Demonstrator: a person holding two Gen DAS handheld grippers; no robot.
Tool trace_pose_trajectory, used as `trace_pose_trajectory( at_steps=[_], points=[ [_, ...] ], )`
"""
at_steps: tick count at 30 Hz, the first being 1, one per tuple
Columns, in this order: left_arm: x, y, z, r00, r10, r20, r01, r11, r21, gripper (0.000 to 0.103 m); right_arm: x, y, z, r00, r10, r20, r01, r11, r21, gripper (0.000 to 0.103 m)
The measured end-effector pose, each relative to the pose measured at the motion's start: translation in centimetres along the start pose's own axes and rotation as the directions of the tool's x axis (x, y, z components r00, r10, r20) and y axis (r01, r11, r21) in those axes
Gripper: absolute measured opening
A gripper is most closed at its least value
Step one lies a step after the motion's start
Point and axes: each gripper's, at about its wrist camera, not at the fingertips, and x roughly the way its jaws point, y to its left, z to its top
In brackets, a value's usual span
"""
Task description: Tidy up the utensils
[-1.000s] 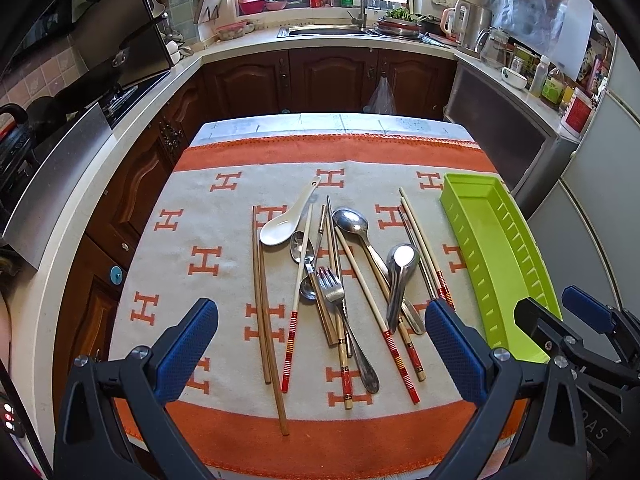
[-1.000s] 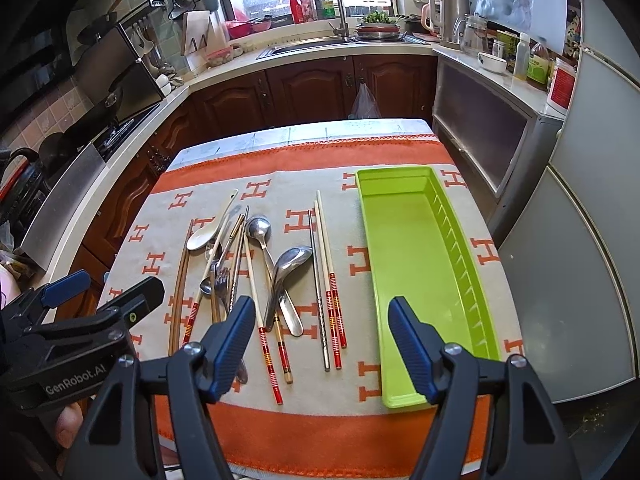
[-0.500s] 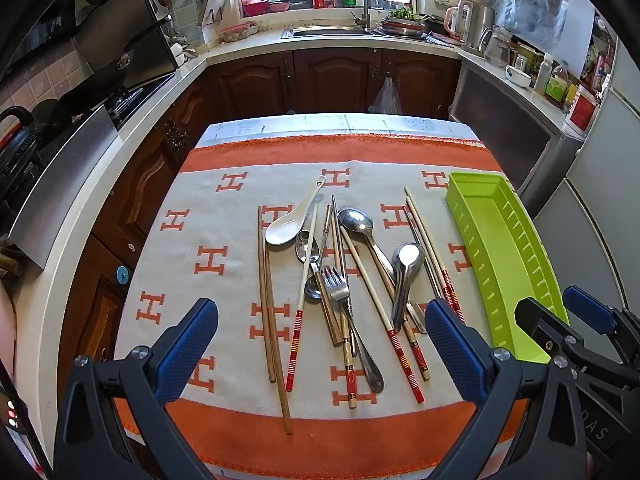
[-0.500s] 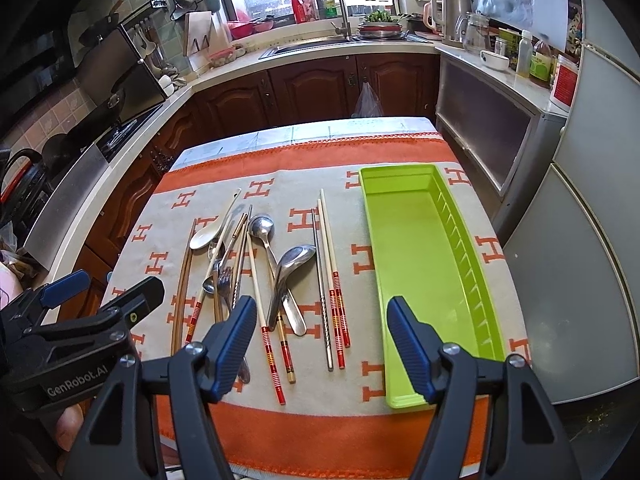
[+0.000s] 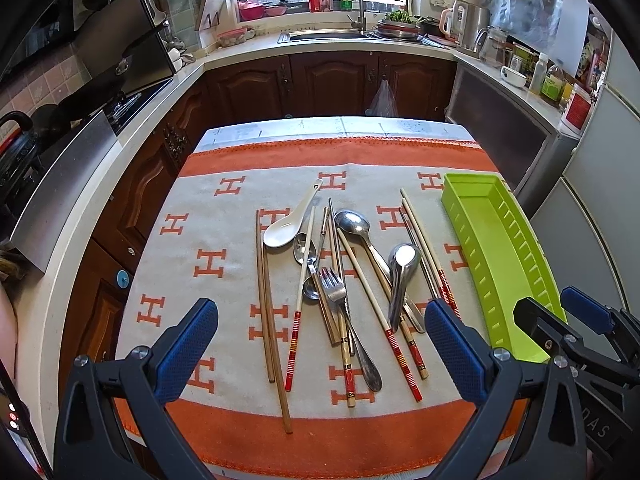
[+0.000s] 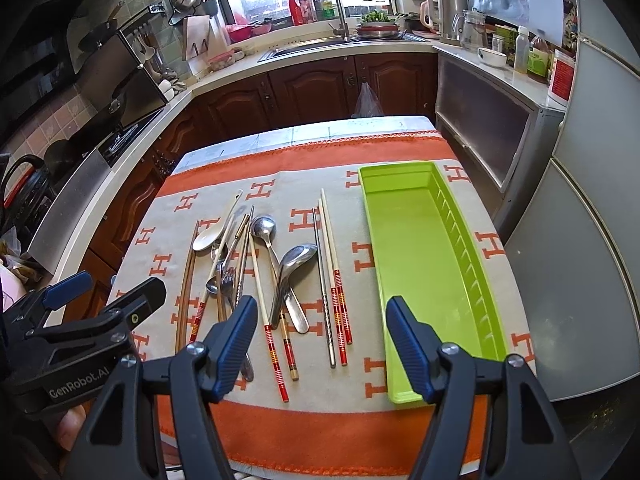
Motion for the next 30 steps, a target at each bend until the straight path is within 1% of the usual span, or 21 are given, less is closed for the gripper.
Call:
trace_pose_trajectory(
  at_steps=[16, 18, 22, 26, 30],
  points=[
    [0.2, 0.4, 0.4, 1.000, -0.018, 0.005, 0.018, 1.000, -0.002, 0.102, -0.1, 0.7, 0.7, 1.000, -0.015, -0.006, 0.015, 1.000, -0.022, 0.067],
    [0.6, 0.7, 0.6, 0.999, -0.032, 0.001, 0.032, 0.999, 0.006, 0.102, 0.1, 1.1, 1.1, 1.000, -0.017, -0.009, 0.017, 0.999, -0.035, 0.067],
    [1.7, 2.3, 1.6, 0.999, -0.030, -0.027, 0.031, 0.999, 0.028, 0.102, 0.7, 2.0, 1.9, 1.000, -0.016, -0.018, 0.014, 0.997, -0.076, 0.066],
    [2.8, 5.1, 2.7, 1.000, 0.003, -0.031, -0.002, 1.000, 0.011, 0.102, 1.8, 2.8, 2.9, 0.999, -0.003, -0.036, -0.001, 0.995, -0.102, 0.066],
    [4.1, 8.2, 3.7, 0.998, 0.066, -0.019, -0.066, 0.998, -0.009, 0.102, 3.1, 3.7, 4.4, 0.998, 0.030, -0.063, -0.037, 0.992, -0.120, 0.065]
  ],
)
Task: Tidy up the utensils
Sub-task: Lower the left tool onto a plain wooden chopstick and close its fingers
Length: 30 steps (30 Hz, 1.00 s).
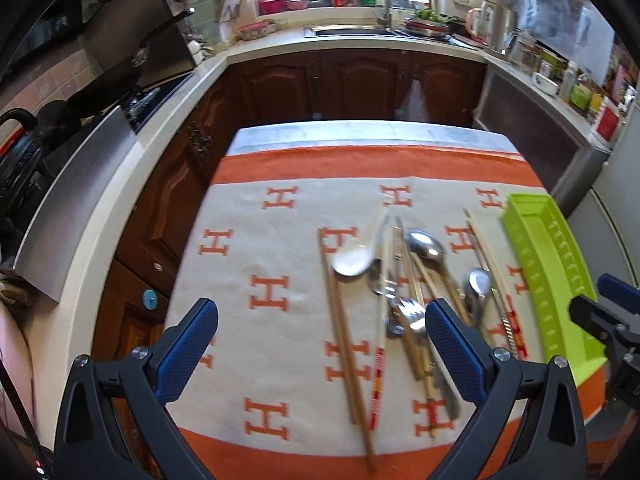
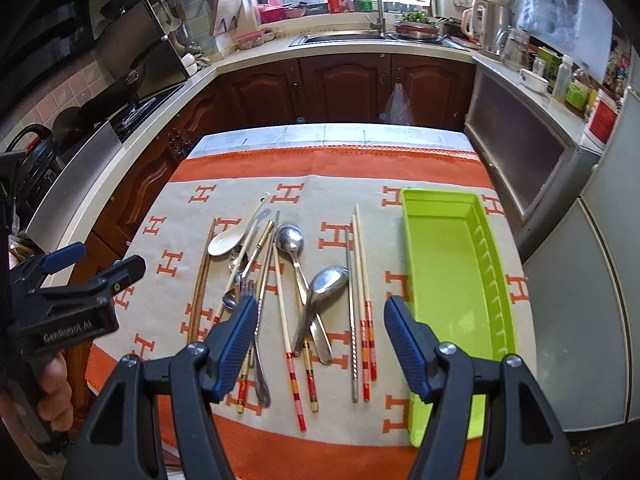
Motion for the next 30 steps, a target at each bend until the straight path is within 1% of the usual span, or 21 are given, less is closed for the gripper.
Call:
trace_pose_trajectory(
  at_steps=[2, 3, 5, 6, 7, 9, 11, 12, 13, 14, 16, 17, 18, 19, 21, 22, 24, 27, 30],
  points=[
    [0.9, 1.1, 0.3, 1.000, 0.015, -0.010, -0.015, 1.000, 0.001, 0.102, 0.8, 0.3, 0.7, 1.000, 0.018, -0.015, -0.018, 1.000, -0.003, 0.063],
    [1.6, 1.6, 0.4, 1.000, 0.012, -0.022, -0.012, 1.000, 0.005, 0.102, 1.3, 0.4, 1.3, 0.999, 0.031, -0.027, -0.031, 1.000, 0.000, 0.060],
    [2.7, 2.4, 0.5, 0.999, 0.006, -0.042, -0.006, 1.000, 0.009, 0.101, 2.3, 0.8, 1.7, 0.998, 0.050, -0.045, -0.050, 0.999, 0.002, 0.058],
    [3.6, 2.8, 0.4, 0.998, 0.001, -0.058, 0.000, 1.000, 0.009, 0.097, 2.9, 1.1, 2.1, 0.996, 0.061, -0.059, -0.061, 0.998, 0.003, 0.056],
    [4.1, 3.0, 0.2, 0.998, -0.004, -0.069, 0.005, 1.000, 0.008, 0.096, 3.6, 1.4, 2.3, 0.995, 0.072, -0.072, -0.072, 0.997, 0.002, 0.055],
    [5.5, 3.4, -0.1, 0.995, -0.023, -0.101, 0.023, 1.000, 0.000, 0.094, 4.9, 2.1, 2.8, 0.993, 0.077, -0.093, -0.078, 0.997, -0.008, 0.051],
    [6.8, 3.4, -0.7, 0.990, -0.054, -0.131, 0.054, 0.999, -0.006, 0.093, 6.3, 3.0, 3.1, 0.989, 0.092, -0.118, -0.094, 0.995, -0.018, 0.048],
    [7.5, 3.3, -1.0, 0.987, -0.062, -0.149, 0.062, 0.998, -0.008, 0.089, 7.0, 3.4, 3.2, 0.986, 0.099, -0.132, -0.103, 0.995, -0.020, 0.047],
    [8.2, 3.2, -1.3, 0.984, -0.071, -0.162, 0.070, 0.997, -0.011, 0.083, 7.6, 3.8, 3.4, 0.983, 0.108, -0.145, -0.112, 0.993, -0.023, 0.046],
    [8.7, 3.1, -1.6, 0.981, -0.084, -0.176, 0.083, 0.996, -0.013, 0.079, 8.2, 4.2, 3.5, 0.982, 0.113, -0.155, -0.118, 0.993, -0.025, 0.044],
    [10.2, 2.9, -2.2, 0.970, -0.113, -0.215, 0.112, 0.994, -0.021, 0.065, 9.6, 5.0, 3.5, 0.975, 0.129, -0.183, -0.136, 0.990, -0.027, 0.042],
    [10.8, 2.8, -2.5, 0.964, -0.131, -0.233, 0.127, 0.991, -0.029, 0.062, 10.1, 5.4, 3.5, 0.972, 0.136, -0.192, -0.143, 0.989, -0.026, 0.042],
    [11.5, 2.7, -2.7, 0.957, -0.145, -0.251, 0.140, 0.989, -0.038, 0.057, 10.8, 5.8, 3.4, 0.968, 0.144, -0.205, -0.153, 0.988, -0.025, 0.041],
    [12.0, 2.6, -3.0, 0.952, -0.153, -0.263, 0.147, 0.988, -0.042, 0.050, 11.4, 6.1, 3.2, 0.964, 0.153, -0.218, -0.161, 0.987, -0.023, 0.040],
    [12.7, 2.5, -3.3, 0.945, -0.173, -0.277, 0.166, 0.985, -0.051, 0.042, 12.3, 6.5, 3.0, 0.957, 0.163, -0.240, -0.173, 0.985, -0.021, 0.039],
    [13.1, 2.5, -3.4, 0.941, -0.184, -0.285, 0.175, 0.983, -0.057, 0.040, 12.6, 6.7, 2.8, 0.954, 0.167, -0.248, -0.177, 0.984, -0.020, 0.039],
    [13.6, 2.3, -3.7, 0.936, -0.195, -0.294, 0.185, 0.981, -0.064, 0.039, 13.3, 7.1, 2.4, 0.948, 0.174, -0.265, -0.185, 0.983, -0.017, 0.039],
    [14.2, 2.2, -4.0, 0.924, -0.226, -0.309, 0.212, 0.974, -0.079, 0.038, 13.8, 7.4, 1.9, 0.941, 0.181, -0.285, -0.194, 0.981, -0.018, 0.038],
    [14.5, 2.2, -4.2, 0.922, -0.229, -0.313, 0.215, 0.973, -0.079, 0.038, 14.0, 7.5, 1.6, 0.940, 0.172, -0.294, -0.188, 0.982, -0.028, 0.038]
  ],
)
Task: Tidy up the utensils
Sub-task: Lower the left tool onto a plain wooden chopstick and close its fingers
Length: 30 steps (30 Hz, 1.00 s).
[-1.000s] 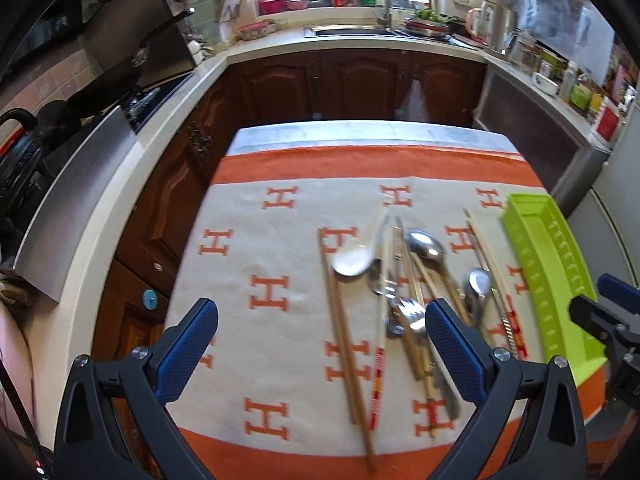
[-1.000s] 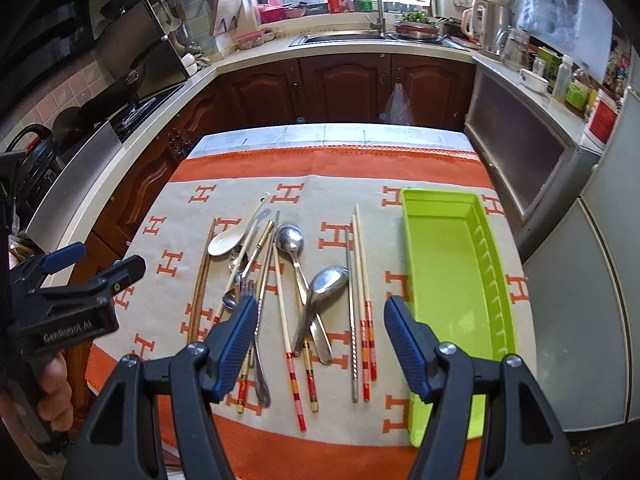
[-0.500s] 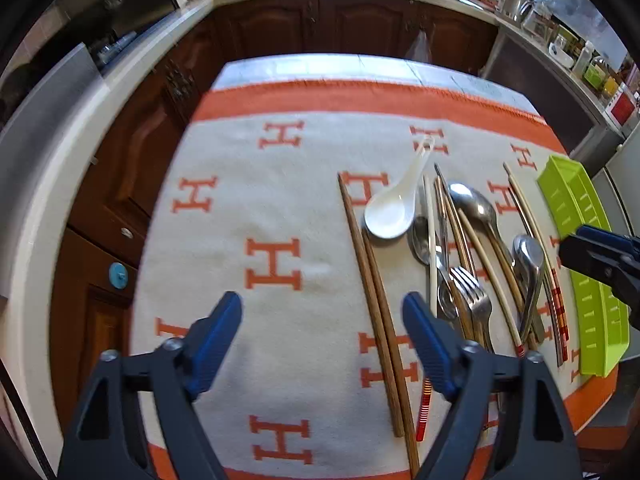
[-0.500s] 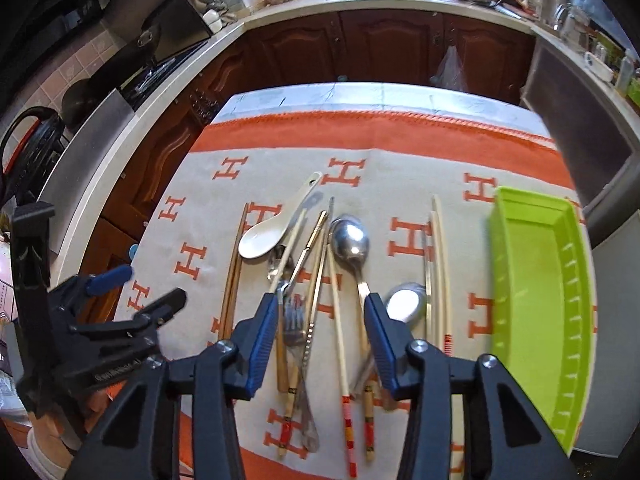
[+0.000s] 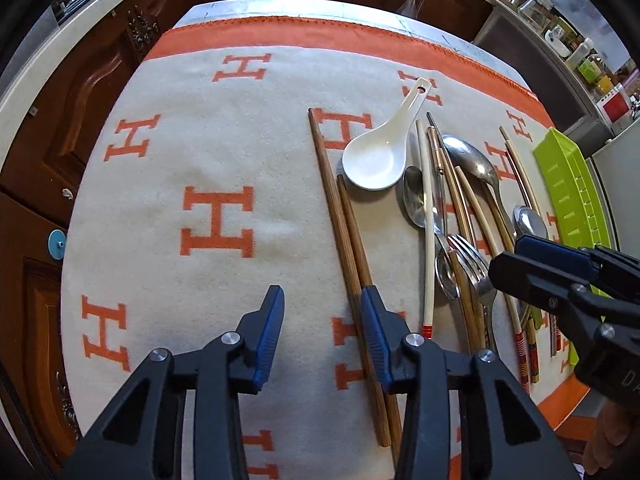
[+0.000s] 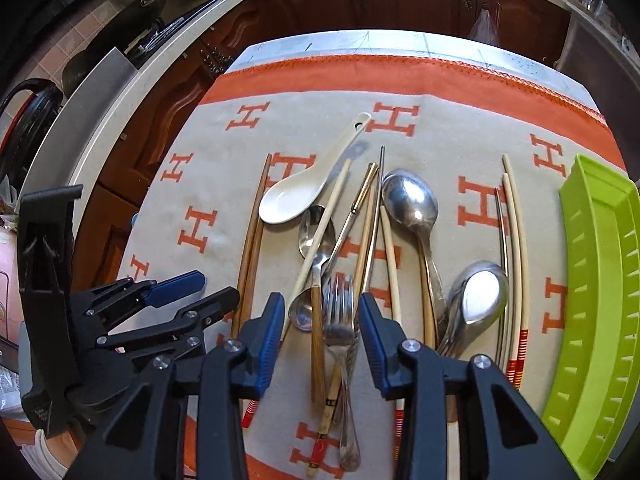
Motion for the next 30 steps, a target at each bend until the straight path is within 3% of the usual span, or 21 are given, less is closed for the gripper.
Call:
trace_pose_trajectory(
  at_steps=[11, 14, 17, 27, 30],
  points=[
    [0.4, -0.3, 0.3, 0.999, 0.028, 0.028, -0.028, 1.000, -0.005, 0.040, 1.2, 0.7, -1.1, 0.999, -0.007, -0.034, 0.006, 1.000, -0.019, 0.038],
    [0.2, -0.4, 0.0, 0.997, 0.044, 0.060, -0.044, 0.999, -0.006, 0.035, 1.2, 1.0, -1.4, 0.999, -0.002, -0.036, 0.001, 1.000, -0.031, 0.038],
    [-0.2, 0.0, -0.6, 0.997, 0.005, 0.078, -0.004, 1.000, -0.019, 0.008, 1.2, 1.8, -1.7, 1.000, 0.005, -0.028, -0.007, 0.998, -0.059, 0.038],
    [-2.7, 4.4, -2.8, 0.989, 0.043, 0.140, -0.026, 0.992, -0.123, 0.000, 3.2, 5.9, -2.9, 0.998, 0.051, -0.036, -0.056, 0.987, -0.153, 0.038],
    [-4.0, 5.9, -3.2, 0.984, 0.062, 0.165, -0.037, 0.988, -0.152, 0.000, 4.2, 7.3, -3.6, 0.999, 0.010, -0.031, -0.016, 0.979, -0.203, 0.038]
  ],
)
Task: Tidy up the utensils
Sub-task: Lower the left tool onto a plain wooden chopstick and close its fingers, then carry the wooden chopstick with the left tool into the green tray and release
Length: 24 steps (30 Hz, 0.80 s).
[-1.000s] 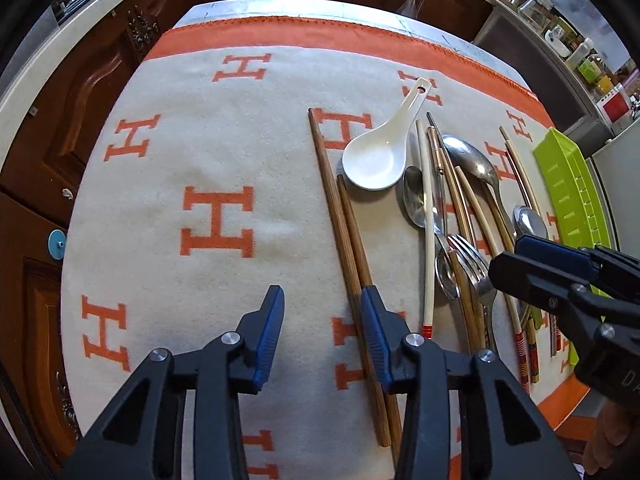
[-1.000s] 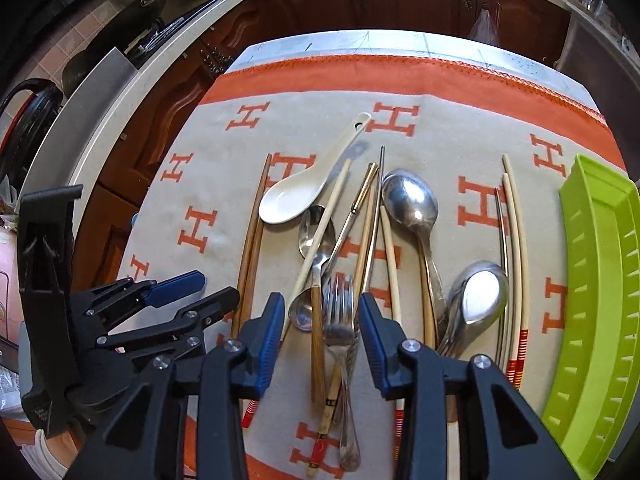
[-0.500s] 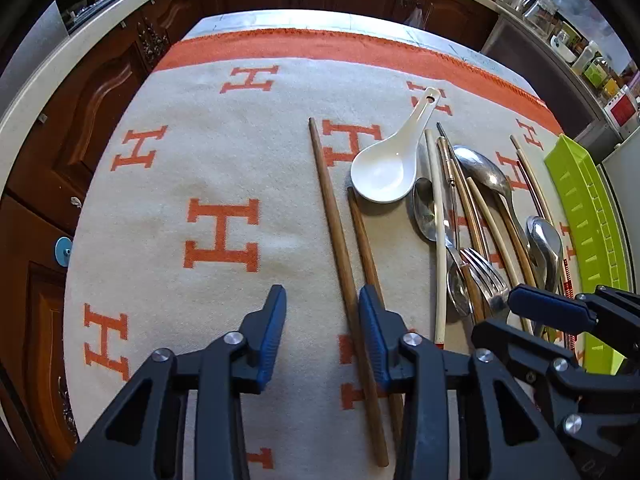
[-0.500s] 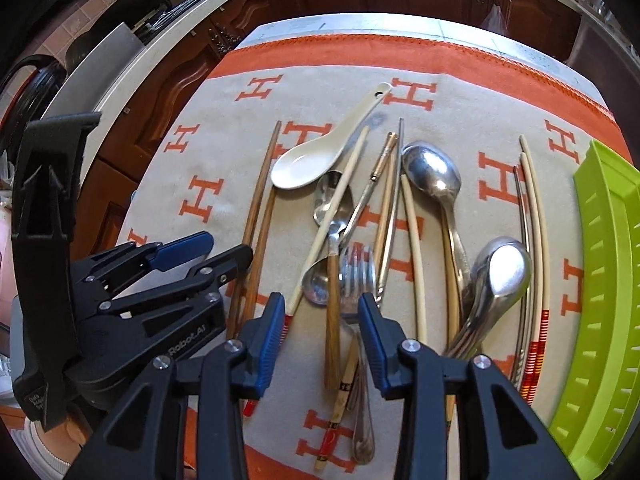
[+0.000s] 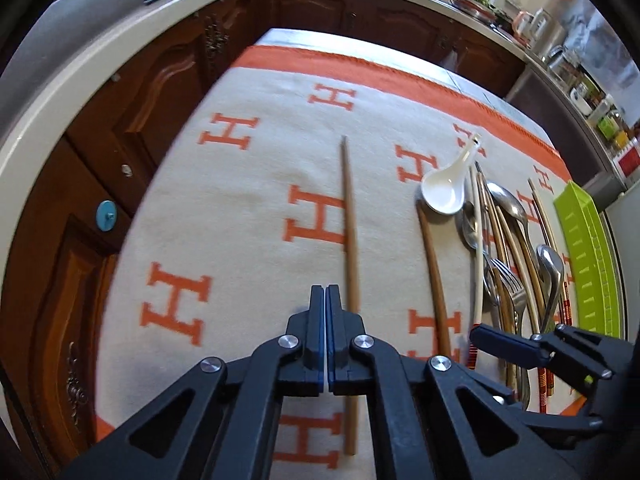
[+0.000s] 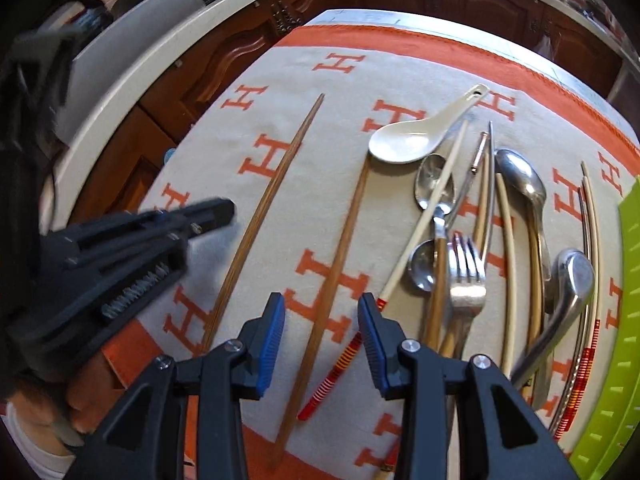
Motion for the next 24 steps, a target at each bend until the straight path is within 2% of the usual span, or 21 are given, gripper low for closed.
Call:
trace_pose_trajectory(
  at_steps=[3, 7, 8, 9, 10, 11, 15, 19, 24],
  points=[
    [-1.1, 0.9, 0.0, 1.000, -0.004, 0.015, 0.004, 1.000, -0.017, 0.000, 1.0, 1.0, -0.5, 0.998, -0.063, -0.007, 0.062, 0.997, -0.034, 0.031],
    [-1.7, 0.7, -0.2, 0.999, -0.037, 0.013, 0.037, 0.999, -0.007, 0.000, 1.4, 2.7, -1.1, 0.986, -0.166, 0.028, 0.168, 0.981, -0.098, 0.031],
    [-1.7, 0.5, -0.3, 0.999, -0.042, 0.014, 0.042, 0.999, 0.001, 0.000, 1.4, 2.9, -1.3, 0.985, -0.167, 0.039, 0.170, 0.980, -0.099, 0.022],
    [-1.7, 0.2, -0.4, 0.999, -0.047, 0.014, 0.047, 0.999, 0.010, 0.000, 1.3, 3.0, -1.4, 0.985, -0.164, 0.044, 0.168, 0.980, -0.103, 0.009],
    [-1.6, 0.0, -0.4, 0.999, -0.051, 0.013, 0.051, 0.999, 0.016, 0.001, 1.3, 3.0, -1.5, 0.985, -0.165, 0.042, 0.168, 0.981, -0.099, 0.008],
    [-1.6, -0.2, -0.5, 0.999, -0.052, 0.012, 0.052, 0.999, 0.016, 0.002, 1.2, 2.8, -1.6, 0.986, -0.159, 0.040, 0.162, 0.983, -0.087, 0.007],
    [-0.9, -0.6, -0.3, 0.996, -0.087, -0.017, 0.087, 0.996, 0.008, 0.022, 0.4, 1.0, -1.8, 0.997, -0.070, 0.024, 0.070, 0.997, 0.013, 0.006],
    [-0.1, -1.0, 0.0, 0.994, -0.108, -0.033, 0.108, 0.994, -0.002, 0.024, -1.4, -0.3, -2.2, 0.998, -0.011, 0.062, 0.006, 0.997, 0.075, 0.006],
    [1.0, -2.2, 0.5, 0.997, -0.073, -0.035, 0.074, 0.997, 0.030, 0.023, -3.0, -1.6, -2.4, 0.995, 0.016, 0.096, -0.028, 0.993, 0.119, 0.006]
  ],
)
